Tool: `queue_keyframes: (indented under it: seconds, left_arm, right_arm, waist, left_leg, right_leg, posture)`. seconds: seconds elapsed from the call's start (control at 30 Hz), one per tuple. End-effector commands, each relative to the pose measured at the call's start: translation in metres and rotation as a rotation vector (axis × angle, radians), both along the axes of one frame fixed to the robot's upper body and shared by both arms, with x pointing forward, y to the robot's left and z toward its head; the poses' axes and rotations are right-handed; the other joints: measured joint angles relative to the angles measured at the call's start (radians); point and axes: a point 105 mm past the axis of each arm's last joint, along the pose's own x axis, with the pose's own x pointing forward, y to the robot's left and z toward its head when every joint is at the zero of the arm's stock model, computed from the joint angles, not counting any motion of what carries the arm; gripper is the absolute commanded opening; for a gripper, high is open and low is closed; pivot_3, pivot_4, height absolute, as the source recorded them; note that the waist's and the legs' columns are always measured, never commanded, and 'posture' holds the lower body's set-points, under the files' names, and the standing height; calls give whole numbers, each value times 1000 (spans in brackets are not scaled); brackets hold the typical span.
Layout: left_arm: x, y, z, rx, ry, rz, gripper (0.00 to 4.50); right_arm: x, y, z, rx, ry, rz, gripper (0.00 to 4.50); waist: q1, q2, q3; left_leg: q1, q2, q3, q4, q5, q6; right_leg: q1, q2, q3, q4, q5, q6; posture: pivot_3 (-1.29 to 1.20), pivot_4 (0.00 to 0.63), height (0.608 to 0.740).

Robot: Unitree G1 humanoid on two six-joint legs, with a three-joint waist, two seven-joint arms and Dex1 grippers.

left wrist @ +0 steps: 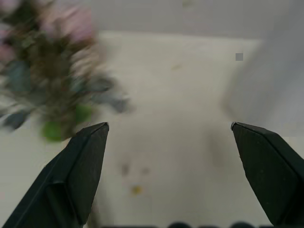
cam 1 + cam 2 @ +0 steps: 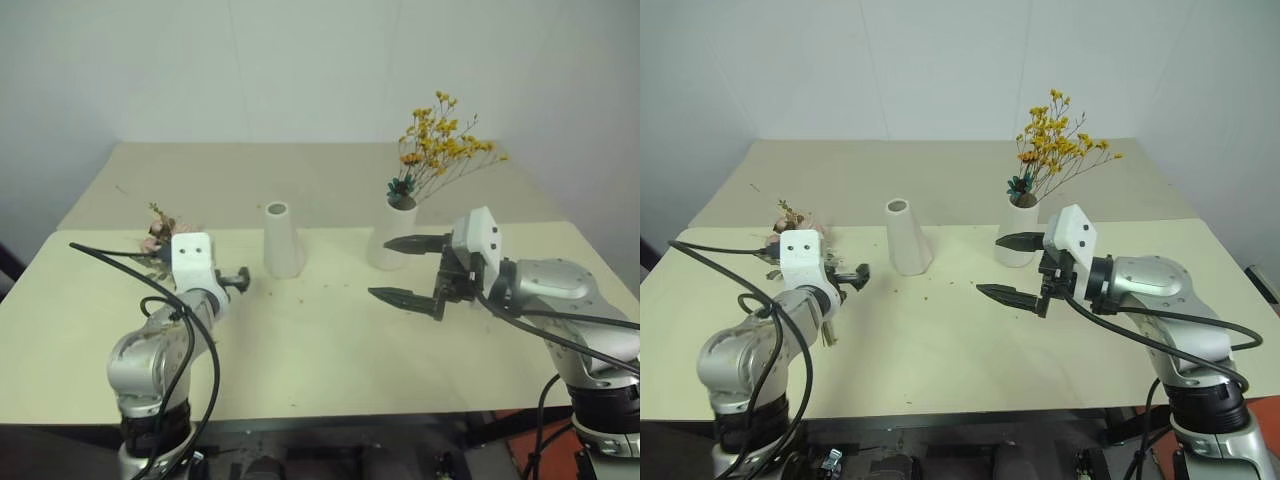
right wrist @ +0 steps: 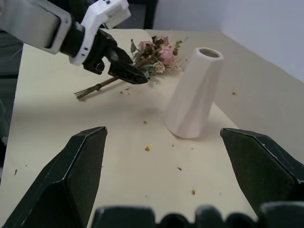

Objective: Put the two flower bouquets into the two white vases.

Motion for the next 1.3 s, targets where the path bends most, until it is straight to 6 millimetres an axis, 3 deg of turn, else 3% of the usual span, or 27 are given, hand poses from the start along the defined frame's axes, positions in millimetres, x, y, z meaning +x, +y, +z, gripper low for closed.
queue_keyframes:
  seconds: [0.03,0.1,0.3,0.5,0.87,1.0,1.3]
  left_arm:
    - [-5,22,13,-8,37,195,4500]
    - [-6,28,14,-10,71,281,4500]
    - [-7,20,4,-64,127,286,4500]
    - [9,29,4,-44,112,235,4500]
    - [31,28,3,-125,89,186,4500]
    - [37,32,-3,-102,102,181,3646]
    - [44,35,-8,-140,125,182,642]
  right_arm:
    - [-1,2,11,3,-56,27,4486]
    - [-1,4,14,7,-60,38,4486]
    - [-1,10,20,13,-59,74,4486]
    - [-6,22,24,10,-66,133,4486]
    - [-5,21,17,-7,-64,106,4486]
    - [-4,20,17,-6,-63,94,4500]
    - [-2,18,16,-8,-62,78,4500]
  waist:
    - [9,0,0]
    - [10,0,0]
    - [9,0,0]
    - [6,0,0]
    - [10,0,0]
    - [7,0,0]
    - [9,0,0]
  left_leg:
    - [-2,0,0,0,0,0]
    - [-4,0,0,0,0,0]
    - [-4,-1,0,0,0,-1]
    - [-3,0,0,0,0,-1]
    - [-4,-1,0,0,0,-1]
    - [-4,-1,0,0,0,-1]
    - [-4,-1,0,0,1,-1]
  right_leg:
    - [-2,0,0,0,1,-1]
    - [-4,0,0,0,5,-8]
    - [-3,-1,-1,-1,3,-5]
    - [-3,0,-1,0,1,-1]
    - [-3,-1,-1,0,3,-4]
    - [-4,-1,-1,0,3,-4]
    - [-4,-1,-1,0,3,-4]
  posture:
    - [0,150,740]
    - [0,150,740]
    - [0,150,740]
    - [0,150,740]
    - [0,150,740]
    - [0,150,740]
    - [0,150,740]
